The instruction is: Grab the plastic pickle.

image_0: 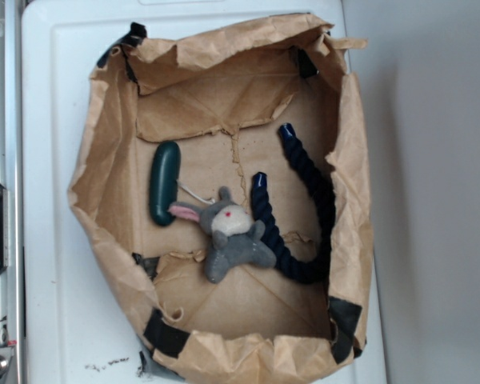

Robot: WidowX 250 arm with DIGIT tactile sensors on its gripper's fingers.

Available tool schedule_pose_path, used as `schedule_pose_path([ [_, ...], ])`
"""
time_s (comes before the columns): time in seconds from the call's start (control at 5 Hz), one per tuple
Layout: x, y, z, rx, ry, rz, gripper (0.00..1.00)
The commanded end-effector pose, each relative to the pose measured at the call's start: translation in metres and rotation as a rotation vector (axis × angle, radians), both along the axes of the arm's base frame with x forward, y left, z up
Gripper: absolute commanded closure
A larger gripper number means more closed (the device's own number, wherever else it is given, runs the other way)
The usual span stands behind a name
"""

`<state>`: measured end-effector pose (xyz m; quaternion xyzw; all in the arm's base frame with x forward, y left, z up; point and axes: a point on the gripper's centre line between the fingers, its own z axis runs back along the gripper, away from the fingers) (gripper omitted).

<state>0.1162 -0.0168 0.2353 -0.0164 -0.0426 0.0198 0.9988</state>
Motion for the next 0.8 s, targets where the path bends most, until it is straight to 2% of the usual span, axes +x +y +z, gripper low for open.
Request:
schedule_pose_path([
  [0.0, 0.000, 0.000, 0.000, 0.000, 0.000, 0.000, 0.00],
  [0.2, 0.001, -0.008, 0.005, -0.024, -0.013, 0.062, 0.00],
  [0.6, 0.016, -0.017, -0.009, -0.040, -0.002, 0.128, 0.00],
])
